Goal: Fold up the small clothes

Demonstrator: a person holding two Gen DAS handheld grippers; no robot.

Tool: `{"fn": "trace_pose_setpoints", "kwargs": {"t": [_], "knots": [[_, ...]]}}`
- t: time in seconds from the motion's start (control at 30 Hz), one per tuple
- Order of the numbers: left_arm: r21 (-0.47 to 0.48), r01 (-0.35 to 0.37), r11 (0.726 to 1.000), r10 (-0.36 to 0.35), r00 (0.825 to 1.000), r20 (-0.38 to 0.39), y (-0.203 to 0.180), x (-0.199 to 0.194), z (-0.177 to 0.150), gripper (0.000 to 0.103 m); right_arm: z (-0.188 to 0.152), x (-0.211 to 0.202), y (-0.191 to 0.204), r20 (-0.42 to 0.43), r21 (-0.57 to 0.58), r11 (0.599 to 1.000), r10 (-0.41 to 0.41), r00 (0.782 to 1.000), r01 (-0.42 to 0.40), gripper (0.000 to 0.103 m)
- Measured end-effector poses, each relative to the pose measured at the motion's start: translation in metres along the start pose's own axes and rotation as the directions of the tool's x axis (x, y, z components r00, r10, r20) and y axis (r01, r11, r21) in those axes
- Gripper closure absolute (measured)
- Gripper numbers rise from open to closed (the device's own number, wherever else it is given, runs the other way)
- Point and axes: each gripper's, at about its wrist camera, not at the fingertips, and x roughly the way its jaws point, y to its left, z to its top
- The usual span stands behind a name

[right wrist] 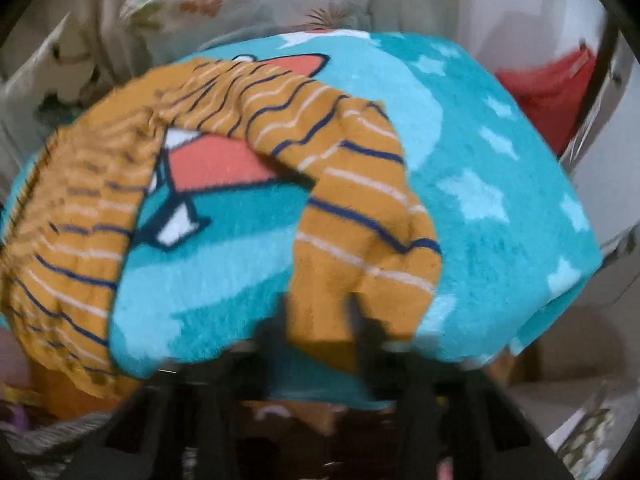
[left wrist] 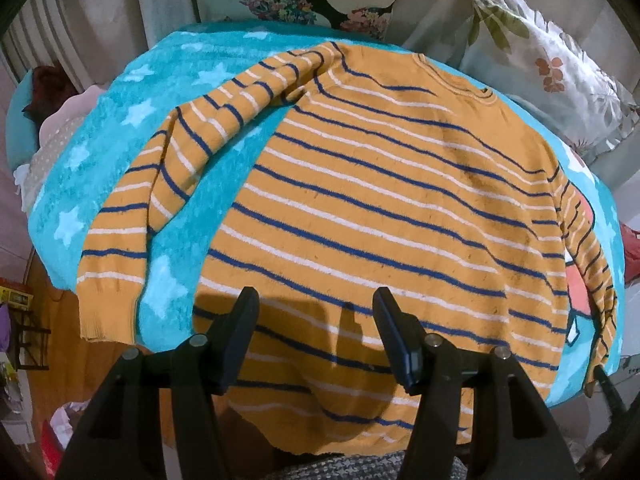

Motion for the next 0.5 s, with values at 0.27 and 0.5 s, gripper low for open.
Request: {"fn": "trace_pose_setpoints", "kwargs": {"t": [0.27,0.5], "knots": [[-0.006,0.048,0.999,-0.048,0.999,0.023,-0.013,-0.006,0.013,0.045,0.064,-0.087,-0.123,0.251,0.385,0.913,0.037,0.967,-0.135,0.102],[0.006,0.033,0.999,-0.033,0.999,0.024,-0.016,-0.008,0.011,0.045,0.092,-0.108,-0.143,0.205,0.342,0.939,-0.058,0.977,-0.016,0.099]]}}
